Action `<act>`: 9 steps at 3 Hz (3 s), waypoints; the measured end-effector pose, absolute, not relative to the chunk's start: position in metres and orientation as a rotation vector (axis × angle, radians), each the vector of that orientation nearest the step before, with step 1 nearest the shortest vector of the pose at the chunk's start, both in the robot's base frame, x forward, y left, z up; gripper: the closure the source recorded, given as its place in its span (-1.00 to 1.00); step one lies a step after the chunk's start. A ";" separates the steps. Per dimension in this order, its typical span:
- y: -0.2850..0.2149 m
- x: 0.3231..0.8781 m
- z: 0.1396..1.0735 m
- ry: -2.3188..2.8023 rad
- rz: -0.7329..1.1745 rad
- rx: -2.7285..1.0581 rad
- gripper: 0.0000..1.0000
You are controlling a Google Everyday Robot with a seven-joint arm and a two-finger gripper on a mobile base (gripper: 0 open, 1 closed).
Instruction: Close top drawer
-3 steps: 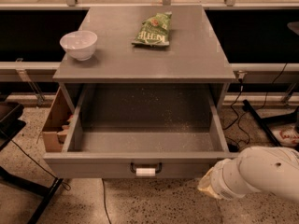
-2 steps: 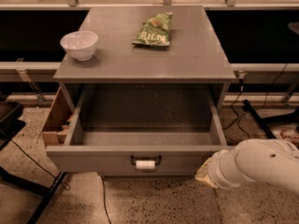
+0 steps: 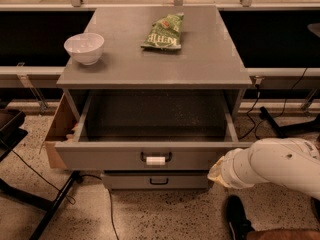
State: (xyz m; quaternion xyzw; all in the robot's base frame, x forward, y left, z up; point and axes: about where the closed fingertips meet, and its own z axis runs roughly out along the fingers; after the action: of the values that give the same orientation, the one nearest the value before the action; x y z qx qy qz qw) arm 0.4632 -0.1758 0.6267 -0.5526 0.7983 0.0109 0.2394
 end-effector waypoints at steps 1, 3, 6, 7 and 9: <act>-0.173 0.470 0.623 2.171 0.031 -1.511 1.00; -0.171 0.509 0.616 2.107 0.002 -1.521 1.00; -0.179 0.582 0.634 1.990 -0.092 -1.577 1.00; -0.178 0.581 0.634 1.990 -0.092 -1.577 1.00; -0.180 0.629 0.645 1.925 -0.132 -1.607 1.00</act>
Offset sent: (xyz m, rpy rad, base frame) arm 0.0966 0.0055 -0.0186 0.0204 -0.1321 0.0569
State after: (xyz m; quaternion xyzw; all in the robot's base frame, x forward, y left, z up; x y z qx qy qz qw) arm 0.6292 -0.1802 0.6446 -0.6085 0.7288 -0.0498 0.3102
